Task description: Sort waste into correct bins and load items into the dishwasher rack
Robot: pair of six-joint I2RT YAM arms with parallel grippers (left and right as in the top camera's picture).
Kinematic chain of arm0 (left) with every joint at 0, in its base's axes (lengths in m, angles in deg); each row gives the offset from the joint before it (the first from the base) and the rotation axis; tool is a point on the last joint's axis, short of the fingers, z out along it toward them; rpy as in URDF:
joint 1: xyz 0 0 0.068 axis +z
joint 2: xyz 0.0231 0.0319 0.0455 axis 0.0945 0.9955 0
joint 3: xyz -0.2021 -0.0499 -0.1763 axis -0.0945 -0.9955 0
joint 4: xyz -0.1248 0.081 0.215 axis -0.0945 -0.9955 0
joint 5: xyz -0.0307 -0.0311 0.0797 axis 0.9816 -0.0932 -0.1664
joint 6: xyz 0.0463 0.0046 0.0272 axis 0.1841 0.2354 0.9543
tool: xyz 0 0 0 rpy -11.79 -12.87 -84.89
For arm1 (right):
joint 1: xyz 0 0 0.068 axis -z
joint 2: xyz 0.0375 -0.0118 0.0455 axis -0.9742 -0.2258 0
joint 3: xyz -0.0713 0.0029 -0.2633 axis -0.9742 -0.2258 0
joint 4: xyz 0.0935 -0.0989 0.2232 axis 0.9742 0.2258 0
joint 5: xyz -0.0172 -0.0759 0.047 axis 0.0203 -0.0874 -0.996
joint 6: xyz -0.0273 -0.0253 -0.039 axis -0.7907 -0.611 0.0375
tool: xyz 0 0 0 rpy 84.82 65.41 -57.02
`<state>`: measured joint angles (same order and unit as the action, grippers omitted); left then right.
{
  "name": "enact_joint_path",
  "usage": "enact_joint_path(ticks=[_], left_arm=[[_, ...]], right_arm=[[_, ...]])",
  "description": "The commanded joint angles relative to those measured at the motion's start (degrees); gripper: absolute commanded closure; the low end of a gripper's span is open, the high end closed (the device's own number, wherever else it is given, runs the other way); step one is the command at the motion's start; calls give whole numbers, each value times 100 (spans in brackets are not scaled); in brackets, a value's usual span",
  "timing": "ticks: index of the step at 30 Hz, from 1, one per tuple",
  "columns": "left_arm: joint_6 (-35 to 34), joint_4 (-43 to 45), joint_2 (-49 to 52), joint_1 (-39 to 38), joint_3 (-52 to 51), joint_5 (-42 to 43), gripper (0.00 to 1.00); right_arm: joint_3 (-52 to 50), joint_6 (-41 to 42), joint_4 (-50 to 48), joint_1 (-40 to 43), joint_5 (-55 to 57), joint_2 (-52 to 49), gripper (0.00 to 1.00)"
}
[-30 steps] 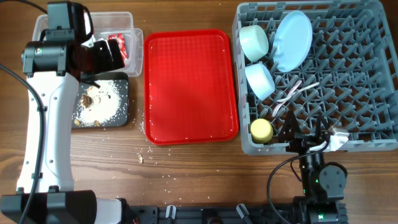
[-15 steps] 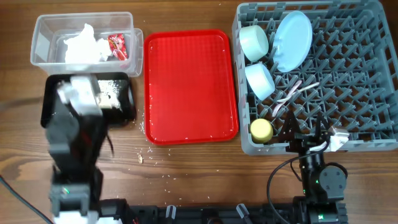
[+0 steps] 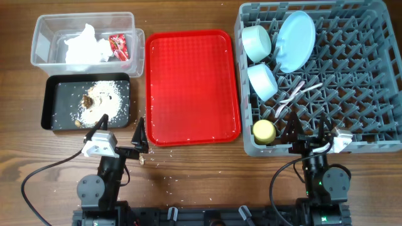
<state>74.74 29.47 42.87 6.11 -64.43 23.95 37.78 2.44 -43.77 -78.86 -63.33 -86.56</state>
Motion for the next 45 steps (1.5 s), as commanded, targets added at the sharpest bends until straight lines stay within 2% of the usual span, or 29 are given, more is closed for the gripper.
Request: enact_joint_path(ticks=[1,5,45], left_arm=[[-66,35,-83,-37,-109,-337,0],[-90,-623,-83,-50,-109,-348,0],[-87,-605,-81,-48,-109,-348,0]], right_arm=[[-9,42,-17,39,-70,46,0],[-9,39,-17,39,-70,46,0],[-9,42,-17,39,-70,46,0]])
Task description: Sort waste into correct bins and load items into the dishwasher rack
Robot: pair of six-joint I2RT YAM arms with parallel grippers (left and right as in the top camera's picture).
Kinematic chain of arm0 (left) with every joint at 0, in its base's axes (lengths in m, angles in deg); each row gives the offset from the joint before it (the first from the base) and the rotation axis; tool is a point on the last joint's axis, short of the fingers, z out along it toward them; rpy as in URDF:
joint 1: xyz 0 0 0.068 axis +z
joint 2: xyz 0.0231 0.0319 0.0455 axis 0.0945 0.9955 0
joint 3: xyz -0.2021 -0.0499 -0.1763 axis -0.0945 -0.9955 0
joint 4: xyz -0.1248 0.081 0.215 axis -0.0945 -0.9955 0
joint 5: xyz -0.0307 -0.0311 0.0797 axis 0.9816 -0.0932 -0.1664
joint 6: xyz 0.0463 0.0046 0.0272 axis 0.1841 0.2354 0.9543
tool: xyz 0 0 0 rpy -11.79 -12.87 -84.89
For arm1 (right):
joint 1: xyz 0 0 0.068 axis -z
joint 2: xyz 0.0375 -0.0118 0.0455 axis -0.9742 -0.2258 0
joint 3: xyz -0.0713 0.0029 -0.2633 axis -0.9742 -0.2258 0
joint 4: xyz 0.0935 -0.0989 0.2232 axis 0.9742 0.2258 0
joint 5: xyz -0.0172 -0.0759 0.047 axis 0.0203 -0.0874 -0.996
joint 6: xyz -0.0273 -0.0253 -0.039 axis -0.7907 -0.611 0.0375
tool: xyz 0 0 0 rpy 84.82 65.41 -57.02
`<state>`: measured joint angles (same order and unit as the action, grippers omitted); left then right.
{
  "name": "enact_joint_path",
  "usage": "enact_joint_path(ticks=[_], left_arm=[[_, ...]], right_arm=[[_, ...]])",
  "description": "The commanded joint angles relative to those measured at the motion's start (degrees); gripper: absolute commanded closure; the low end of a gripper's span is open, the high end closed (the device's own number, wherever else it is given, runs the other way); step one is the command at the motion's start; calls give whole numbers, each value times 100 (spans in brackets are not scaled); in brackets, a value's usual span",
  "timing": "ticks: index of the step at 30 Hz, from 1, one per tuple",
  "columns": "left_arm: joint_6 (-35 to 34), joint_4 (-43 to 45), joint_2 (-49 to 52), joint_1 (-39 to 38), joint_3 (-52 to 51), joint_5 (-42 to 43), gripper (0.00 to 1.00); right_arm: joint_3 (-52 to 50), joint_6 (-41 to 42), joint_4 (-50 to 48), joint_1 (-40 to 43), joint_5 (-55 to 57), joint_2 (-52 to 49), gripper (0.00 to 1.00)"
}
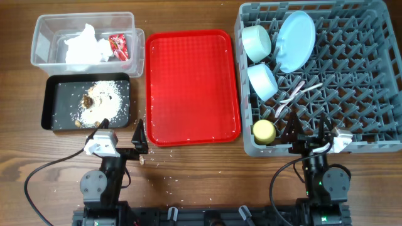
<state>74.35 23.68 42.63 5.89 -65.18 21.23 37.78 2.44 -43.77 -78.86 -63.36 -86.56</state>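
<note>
The red tray [193, 88] lies bare apart from a few crumbs in the table's middle. The grey dishwasher rack [370, 75] on the right holds two light blue bowls [256, 41], a blue plate [295, 41], pink and white utensils [296, 92] and a yellow cup [264, 130]. A clear bin [44, 37] at far left holds white paper [85, 45] and a red wrapper [119, 46]. The black bin [53, 103] holds food scraps. My left gripper [125, 135] is open near the tray's front left corner. My right gripper [308, 129] is open at the rack's front edge.
Crumbs [143, 160] are scattered over the wooden table in front of the tray and around the left arm. Cables run from both arm bases along the front edge.
The left arm has shifted slightly, its wrist now a bit lower and to the right. Everything else stands as before.
</note>
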Motion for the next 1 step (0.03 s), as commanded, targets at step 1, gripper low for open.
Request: enact_joint_path(ticks=[1], left_arm=[[-48,-26,-57,-26,-35,-76,0]], right_arm=[[-9,42,-17,39,-68,46,0]])
